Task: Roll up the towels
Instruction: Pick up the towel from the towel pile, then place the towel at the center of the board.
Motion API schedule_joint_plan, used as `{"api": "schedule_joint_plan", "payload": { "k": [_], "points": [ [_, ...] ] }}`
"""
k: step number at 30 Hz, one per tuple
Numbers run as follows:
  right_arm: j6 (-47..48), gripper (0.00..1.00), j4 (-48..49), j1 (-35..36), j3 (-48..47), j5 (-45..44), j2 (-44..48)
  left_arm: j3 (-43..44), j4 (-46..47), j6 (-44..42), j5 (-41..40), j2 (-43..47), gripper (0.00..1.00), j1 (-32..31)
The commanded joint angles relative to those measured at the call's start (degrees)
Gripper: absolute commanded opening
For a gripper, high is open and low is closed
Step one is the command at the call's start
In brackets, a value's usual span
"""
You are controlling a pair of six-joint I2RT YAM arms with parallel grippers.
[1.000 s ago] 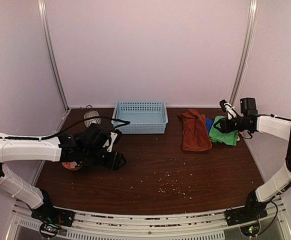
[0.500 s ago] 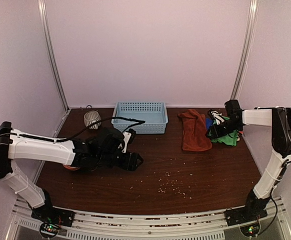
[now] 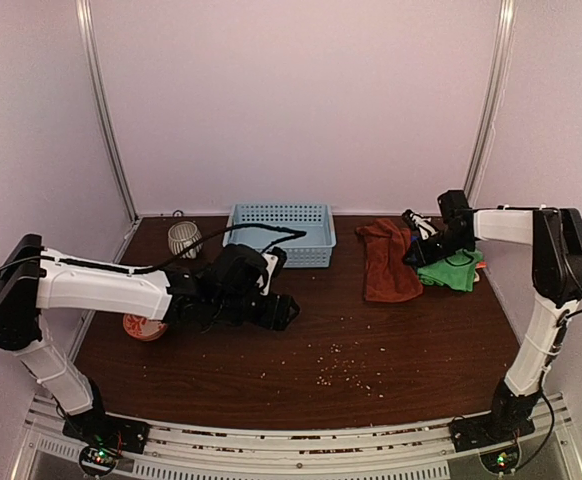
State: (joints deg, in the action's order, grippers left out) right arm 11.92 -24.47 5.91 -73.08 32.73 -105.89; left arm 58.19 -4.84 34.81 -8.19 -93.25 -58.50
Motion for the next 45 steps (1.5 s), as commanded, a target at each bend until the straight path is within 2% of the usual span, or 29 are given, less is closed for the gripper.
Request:
{"api": "schedule_joint_plan", "payload": {
  "k": [1,6,9,11,12,13,15,18,20,21,22,23,24,26,28,30,32,36,38,42,45],
  "points": [
    [-0.4,0.00,-3.5,2.5,-5.6,1.1,2.1,0.9,-0.6,-2.2,-2.7,2.3,0.66,-0.1],
    [-1.7,0.00,-10.9,7.7,-18.0,4.7,7.7,-0.5,-2.3,-2.3,-10.0,5.9,0.67,0.0],
    [-1.6,0.00,-16.5,14.4,-25.5,10.1,11.0,-2.6,-3.0,0.5,-17.8,9.2,0.69,0.2],
    [3.2,0.00,-21.6,18.4,-29.2,17.3,13.7,-4.3,-3.5,2.1,-21.7,11.9,0.71,0.8],
    [7.3,0.00,-25.1,19.7,-31.1,24.8,15.0,-5.1,-3.4,2.4,-22.5,13.2,0.71,1.2],
    [9.8,0.00,-26.9,20.2,-32.5,28.8,16.4,-5.8,-3.1,2.5,-23.0,14.4,0.71,1.5],
    [10.0,0.00,-26.1,19.0,-32.2,31.0,19.1,-7.1,-2.8,2.7,-25.5,16.6,0.71,1.7],
    [10.6,0.00,-23.3,11.5,-25.6,31.2,21.7,-8.2,-2.5,3.0,-28.2,18.7,0.71,1.9],
    [10.5,0.00,-21.6,4.8,-20.1,27.9,21.3,-8.7,-2.4,2.8,-28.7,19.5,0.70,1.9],
    [11.0,0.00,-21.0,2.3,-17.2,23.4,20.0,-8.8,-2.5,2.7,-28.8,19.7,0.70,1.9],
    [11.0,0.10,-19.9,0.7,-15.2,16.2,18.8,-9.0,-2.5,2.7,-28.7,19.7,0.70,1.9],
    [9.6,0.29,-18.5,0.2,-13.3,6.8,17.7,-9.2,-2.6,2.5,-28.3,19.5,0.70,1.9],
    [8.9,0.40,-17.2,0.0,-11.5,-0.6,17.5,-9.2,-2.6,2.0,-27.7,19.3,0.70,1.9],
    [9.9,0.49,-15.9,0.1,-7.0,-4.8,19.5,-9.3,-3.0,0.8,-26.6,18.4,0.70,1.9],
    [11.1,0.52,-14.5,0.2,-2.8,-2.3,23.9,-9.3,-3.6,0.1,-25.3,17.3,0.69,1.9],
    [11.5,0.53,-12.9,0.6,1.0,-0.8,28.2,-9.4,-3.7,-1.4,-23.0,16.3,0.66,1.9],
    [14.5,0.51,-13.9,1.0,3.9,1.1,31.8,-9.6,-2.4,-4.7,-17.3,15.3,0.62,1.9],
    [29.8,0.41,-26.6,4.5,7.0,5.3,36.6,-10.3,2.6,-13.1,3.8,14.5,0.44,-0.2],
    [38.4,0.39,-33.4,8.4,9.1,1.2,38.2,-9.9,2.9,-16.9,13.3,14.6,0.43,-3.1],
    [43.2,0.36,-36.9,16.2,16.7,-11.3,40.4,-6.3,0.4,-21.0,25.5,11.1,0.42,-9.0],
    [44.5,0.45,-37.4,19.0,22.0,-14.5,40.0,-1.5,-1.2,-24.4,27.7,5.4,0.44,-14.3]
  ]
}}
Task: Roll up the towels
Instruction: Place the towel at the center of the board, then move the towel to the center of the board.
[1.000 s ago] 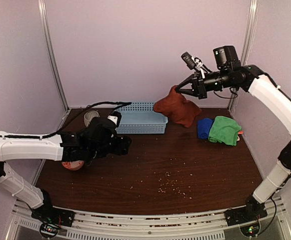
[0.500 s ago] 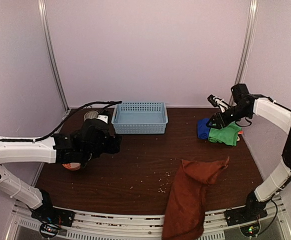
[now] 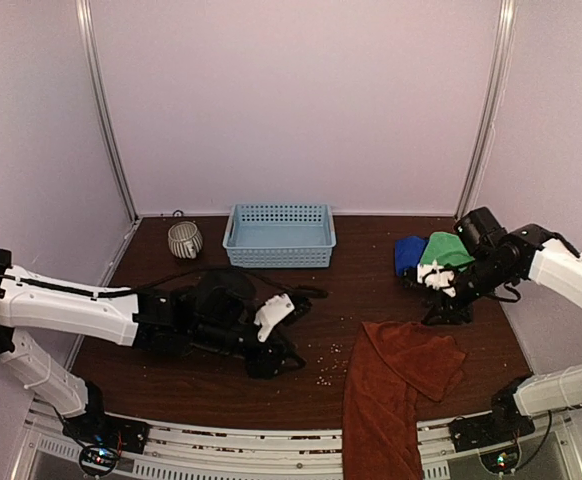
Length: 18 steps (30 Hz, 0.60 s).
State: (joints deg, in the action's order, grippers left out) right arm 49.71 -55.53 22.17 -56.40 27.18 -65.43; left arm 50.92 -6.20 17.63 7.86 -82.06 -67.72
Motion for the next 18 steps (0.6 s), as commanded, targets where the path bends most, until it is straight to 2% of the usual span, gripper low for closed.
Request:
{"api": "schedule_joint_plan", "payload": {
  "k": [1,7,13,16,18],
  "points": [
    [6.8,0.48,-6.1,3.3,6.6,-9.3,-0.6,7.9,-1.3,-9.1,10.2,-8.1,0.46,-7.3],
    [8.3,0.56,-6.2,6.2,11.5,-10.5,-3.2,22.3,-13.9,-22.8,1.7,-23.7,0.51,-18.0],
    [7.0,0.60,-3.6,8.3,15.2,-12.4,-9.3,31.2,-18.1,-33.7,2.1,-32.9,0.53,-22.8],
    [4.9,0.58,0.3,8.8,16.2,-12.7,-11.6,34.9,-20.5,-36.1,2.6,-36.8,0.53,-23.6],
    [1.8,0.52,4.7,8.9,16.8,-14.9,-12.0,36.8,-22.4,-36.4,1.7,-38.9,0.53,-23.8]
  ]
}}
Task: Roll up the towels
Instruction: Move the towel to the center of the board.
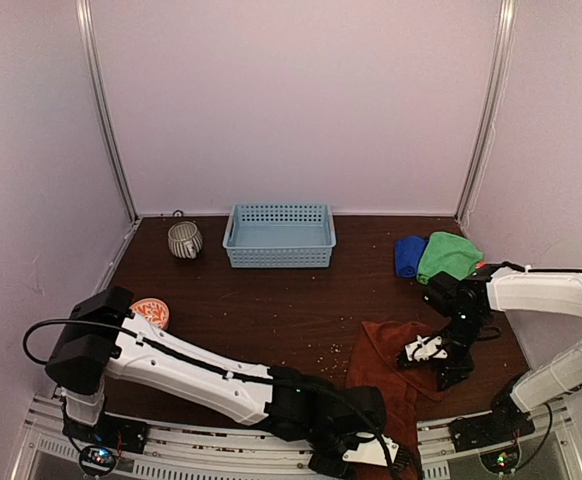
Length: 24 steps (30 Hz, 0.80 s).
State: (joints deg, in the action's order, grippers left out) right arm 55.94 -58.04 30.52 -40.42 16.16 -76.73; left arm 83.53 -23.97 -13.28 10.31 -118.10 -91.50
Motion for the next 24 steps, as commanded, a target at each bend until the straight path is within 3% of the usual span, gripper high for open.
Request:
{"api": "schedule_joint_plan", "payload": {
  "k": [1,7,10,13,16,24],
  "points": [
    [-6.2,0.47,9.5,0.6,1.0,-5.5,-0.6,5.0,-5.7,-5.5,-1.6,-3.8,0.52,0.0],
    [-9.3,0.36,13.4,0.6,1.6,-5.2,-1.0,2.0,-4.1,-3.9,-5.9,-3.4,0.39,0.0],
    [-9.9,0.22,14.4,0.7,2.3,-4.7,-2.4,0.5,-2.7,-2.6,-8.6,-3.3,0.25,0.0],
    [-10.9,0.10,14.3,0.6,1.7,-4.4,-3.0,0.1,-2.5,-1.3,-13.0,-3.7,0.01,0.0],
    [-11.7,0.00,12.6,0.6,-0.1,-1.9,-1.4,-1.5,-2.2,0.7,-17.2,-2.1,0.00,0.3],
    [-16.0,0.00,7.7,-0.9,-7.8,2.0,6.6,-15.9,3.1,10.8,-21.8,17.9,0.00,10.7]
  ]
}}
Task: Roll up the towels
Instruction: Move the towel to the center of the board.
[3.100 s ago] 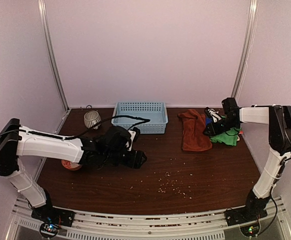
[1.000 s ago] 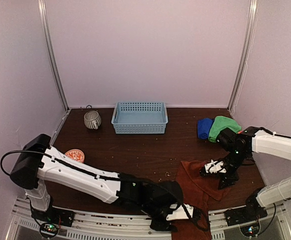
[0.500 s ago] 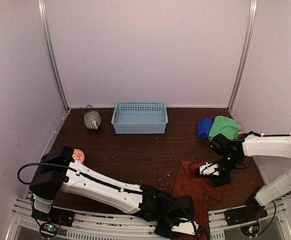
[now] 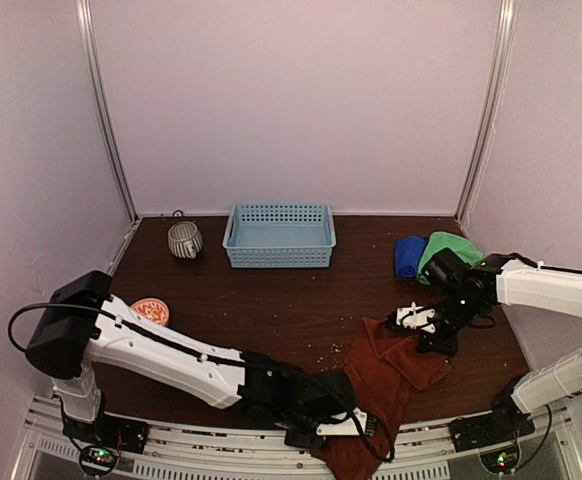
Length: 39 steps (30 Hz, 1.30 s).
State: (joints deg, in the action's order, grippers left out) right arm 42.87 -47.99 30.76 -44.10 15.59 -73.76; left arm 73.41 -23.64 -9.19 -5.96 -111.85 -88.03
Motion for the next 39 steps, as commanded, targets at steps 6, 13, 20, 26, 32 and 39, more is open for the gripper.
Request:
{"api": "schedule_joint_plan", "payload": {
  "k": [6,13,20,26,32,39],
  "points": [
    [-0.7,0.00,-7.2,-12.2,-9.4,11.0,5.4,-14.8,2.2,11.1,-8.5,24.5,0.00,16.8],
    [0.0,0.00,-7.6,-21.3,-9.1,11.7,5.5,-20.1,0.6,16.5,-10.8,34.4,0.00,21.4],
    [-5.4,0.00,-2.9,-26.0,-10.0,11.5,-3.0,-22.9,1.8,20.2,-4.5,31.3,0.00,30.8],
    [-12.2,0.00,4.2,-30.2,-10.5,4.3,-9.2,-18.7,-2.7,20.0,-5.9,22.6,0.01,32.6],
    [-13.6,0.24,5.4,-31.0,-9.2,4.1,-3.1,-15.7,-7.9,23.1,-8.4,25.3,0.44,32.4],
    [-12.1,0.32,10.4,-30.8,-4.1,10.6,5.7,-19.1,-4.0,20.0,1.9,35.1,0.48,26.2]
  ]
}}
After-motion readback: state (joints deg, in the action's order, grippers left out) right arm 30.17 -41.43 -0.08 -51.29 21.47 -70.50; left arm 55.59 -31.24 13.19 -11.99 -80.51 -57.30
